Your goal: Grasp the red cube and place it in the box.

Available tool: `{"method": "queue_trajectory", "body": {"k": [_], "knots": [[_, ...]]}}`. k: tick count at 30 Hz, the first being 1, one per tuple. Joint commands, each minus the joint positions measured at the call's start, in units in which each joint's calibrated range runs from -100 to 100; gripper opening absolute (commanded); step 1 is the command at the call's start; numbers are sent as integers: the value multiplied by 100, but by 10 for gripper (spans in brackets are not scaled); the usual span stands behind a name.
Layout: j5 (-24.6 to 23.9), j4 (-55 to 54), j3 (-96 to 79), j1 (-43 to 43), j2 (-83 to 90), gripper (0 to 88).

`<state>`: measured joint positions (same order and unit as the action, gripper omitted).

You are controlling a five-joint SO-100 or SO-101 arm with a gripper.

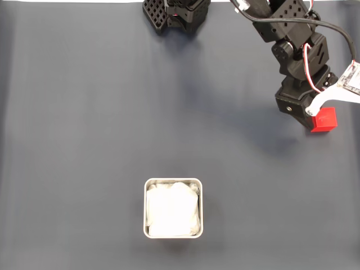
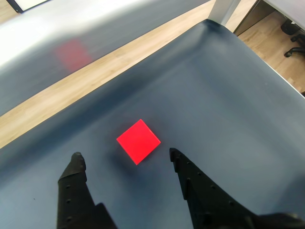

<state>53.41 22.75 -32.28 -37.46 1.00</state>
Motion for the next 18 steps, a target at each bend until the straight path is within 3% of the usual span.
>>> {"method": "queue_trajectory", "body": {"k": [1, 18], "knots": [[20, -136, 326, -32, 4, 408], [24, -226, 846, -39, -464, 409]]}}
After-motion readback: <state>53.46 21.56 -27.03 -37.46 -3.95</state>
